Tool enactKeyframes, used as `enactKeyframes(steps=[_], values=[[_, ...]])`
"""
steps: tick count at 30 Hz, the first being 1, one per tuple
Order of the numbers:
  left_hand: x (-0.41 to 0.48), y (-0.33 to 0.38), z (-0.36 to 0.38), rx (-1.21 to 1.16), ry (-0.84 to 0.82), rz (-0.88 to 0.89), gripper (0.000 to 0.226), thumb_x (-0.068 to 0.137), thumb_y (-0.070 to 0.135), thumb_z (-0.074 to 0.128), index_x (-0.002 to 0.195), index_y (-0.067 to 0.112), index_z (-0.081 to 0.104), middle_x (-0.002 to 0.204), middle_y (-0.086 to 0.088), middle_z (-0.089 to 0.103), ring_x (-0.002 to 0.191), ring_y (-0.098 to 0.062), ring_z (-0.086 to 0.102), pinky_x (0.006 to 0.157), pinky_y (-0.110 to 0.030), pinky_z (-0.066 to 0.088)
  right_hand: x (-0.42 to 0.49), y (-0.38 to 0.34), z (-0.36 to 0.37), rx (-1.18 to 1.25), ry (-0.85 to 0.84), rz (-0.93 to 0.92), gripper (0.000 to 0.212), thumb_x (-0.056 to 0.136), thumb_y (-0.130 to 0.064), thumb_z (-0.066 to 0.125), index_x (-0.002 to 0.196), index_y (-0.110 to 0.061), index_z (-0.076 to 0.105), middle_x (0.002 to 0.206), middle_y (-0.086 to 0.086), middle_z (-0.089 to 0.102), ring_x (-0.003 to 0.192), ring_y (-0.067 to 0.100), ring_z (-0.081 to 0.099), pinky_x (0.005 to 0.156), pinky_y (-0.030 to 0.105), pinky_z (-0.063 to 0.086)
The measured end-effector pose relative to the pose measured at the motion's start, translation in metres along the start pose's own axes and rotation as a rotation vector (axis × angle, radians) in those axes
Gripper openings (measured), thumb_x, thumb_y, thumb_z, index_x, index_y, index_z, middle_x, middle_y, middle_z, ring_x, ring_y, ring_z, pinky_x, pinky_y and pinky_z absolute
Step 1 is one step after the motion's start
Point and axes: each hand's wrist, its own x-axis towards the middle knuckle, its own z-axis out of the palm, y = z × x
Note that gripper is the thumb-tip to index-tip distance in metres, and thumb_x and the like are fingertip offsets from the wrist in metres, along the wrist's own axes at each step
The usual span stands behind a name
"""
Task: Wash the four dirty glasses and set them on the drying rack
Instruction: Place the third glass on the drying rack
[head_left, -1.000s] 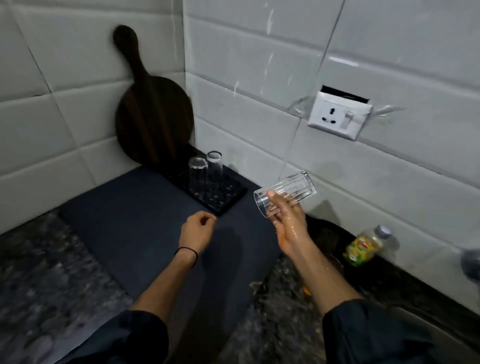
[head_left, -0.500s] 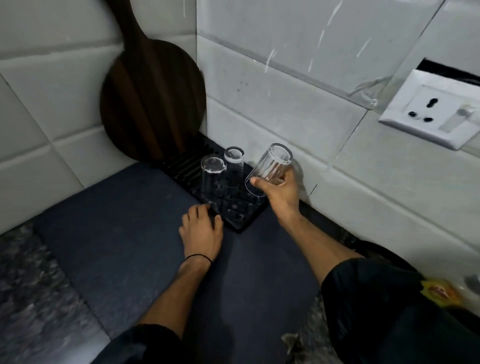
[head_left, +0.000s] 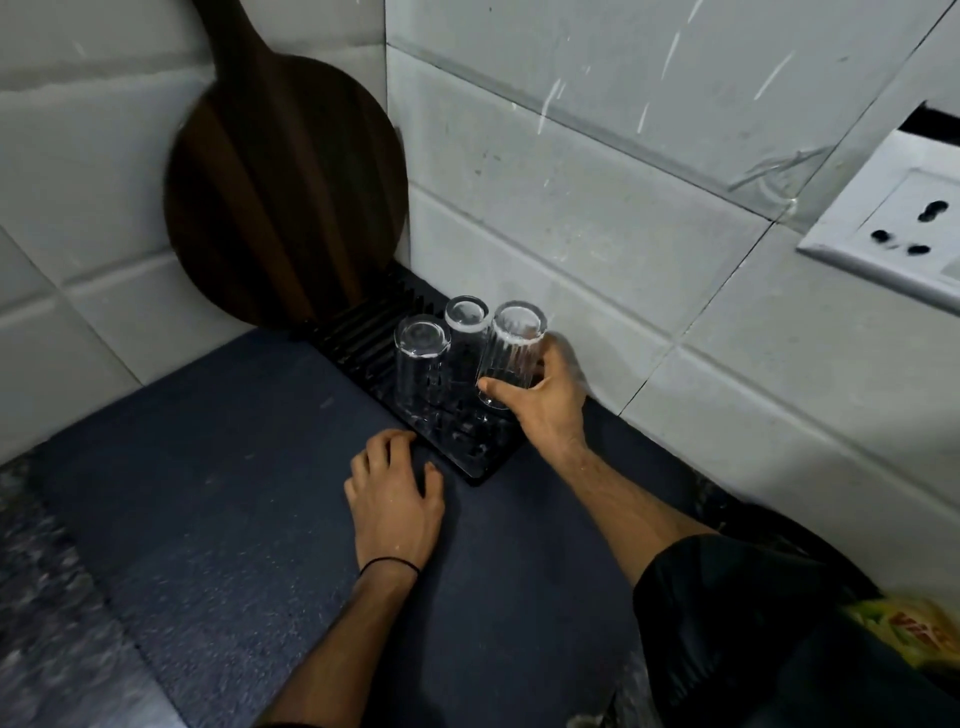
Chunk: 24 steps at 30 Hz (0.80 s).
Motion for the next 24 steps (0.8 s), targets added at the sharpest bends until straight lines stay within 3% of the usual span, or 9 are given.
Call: enactKeyframes(steps=[4,7,11,14,19,22,24], values=[[0.0,0.001,0.0,0.005,0.003,0.006,0.037,0.09,0.027,0.059,0.126,0.017,0.056,0.131,0.0,0.049,0.116,-0.023,0.042,0.094,-0.039,0.038,-0.001,0.006,0.003,-0.039,-0.038,0.037,0.065,0.059,-0.05,0.086,0.112,-0.046,0.049,0.096,-0.039,0.059,0.105,0.012,0.064,0.102,0.05,0.049],[-0.001,0.0,-0.001,0.006,0.003,0.014,0.036,0.091,0.027,0.059,0.125,0.016,0.056,0.13,0.0,0.049,0.115,-0.022,0.042,0.094,-0.039,0.037,0.0,0.006,0.002,-0.076,-0.086,0.085,0.069,0.06,-0.054,0.083,0.117,-0.051,0.043,0.099,-0.029,0.062,0.105,0.009,0.063,0.108,0.051,0.042],[-0.002,0.001,-0.002,0.007,-0.003,0.021,0.037,0.091,0.027,0.059,0.125,0.015,0.056,0.131,-0.002,0.049,0.115,-0.024,0.042,0.094,-0.041,0.038,-0.001,-0.003,-0.006,-0.15,-0.135,0.104,0.076,0.067,-0.048,0.084,0.129,-0.039,0.042,0.109,-0.021,0.061,0.11,0.01,0.058,0.112,0.051,0.035],[-0.001,0.002,-0.003,0.009,-0.017,0.019,0.036,0.09,0.027,0.059,0.125,0.014,0.057,0.13,-0.003,0.049,0.115,-0.025,0.042,0.094,-0.041,0.038,-0.008,-0.012,-0.016,-0.189,-0.163,0.127,0.073,0.074,-0.037,0.084,0.135,-0.03,0.044,0.1,-0.03,0.047,0.109,0.012,0.053,0.112,0.05,0.034],[-0.001,0.003,-0.01,-0.009,-0.067,-0.002,0.038,0.09,0.027,0.06,0.126,0.014,0.057,0.133,-0.004,0.048,0.116,-0.027,0.041,0.093,-0.041,0.037,-0.026,-0.014,-0.038,-0.146,-0.159,0.181,0.066,0.075,-0.041,0.083,0.13,-0.029,0.05,0.104,-0.018,0.053,0.105,0.017,0.057,0.102,0.053,0.045],[-0.002,0.007,-0.019,-0.017,-0.14,-0.014,0.043,0.09,0.025,0.059,0.132,0.014,0.055,0.137,-0.005,0.046,0.121,-0.03,0.04,0.097,-0.043,0.036,-0.047,-0.017,-0.06,-0.081,-0.141,0.229,0.049,0.081,-0.035,0.081,0.121,-0.021,0.057,0.109,-0.006,0.058,0.092,0.016,0.06,0.086,0.037,0.054],[-0.007,0.01,-0.026,-0.03,-0.179,-0.005,0.045,0.091,0.024,0.058,0.135,0.015,0.053,0.14,-0.006,0.046,0.125,-0.03,0.039,0.099,-0.045,0.035,-0.065,-0.024,-0.076,-0.05,-0.149,0.233,0.036,0.085,-0.026,0.079,0.115,-0.015,0.062,0.106,-0.001,0.06,0.085,0.013,0.059,0.076,0.027,0.052]])
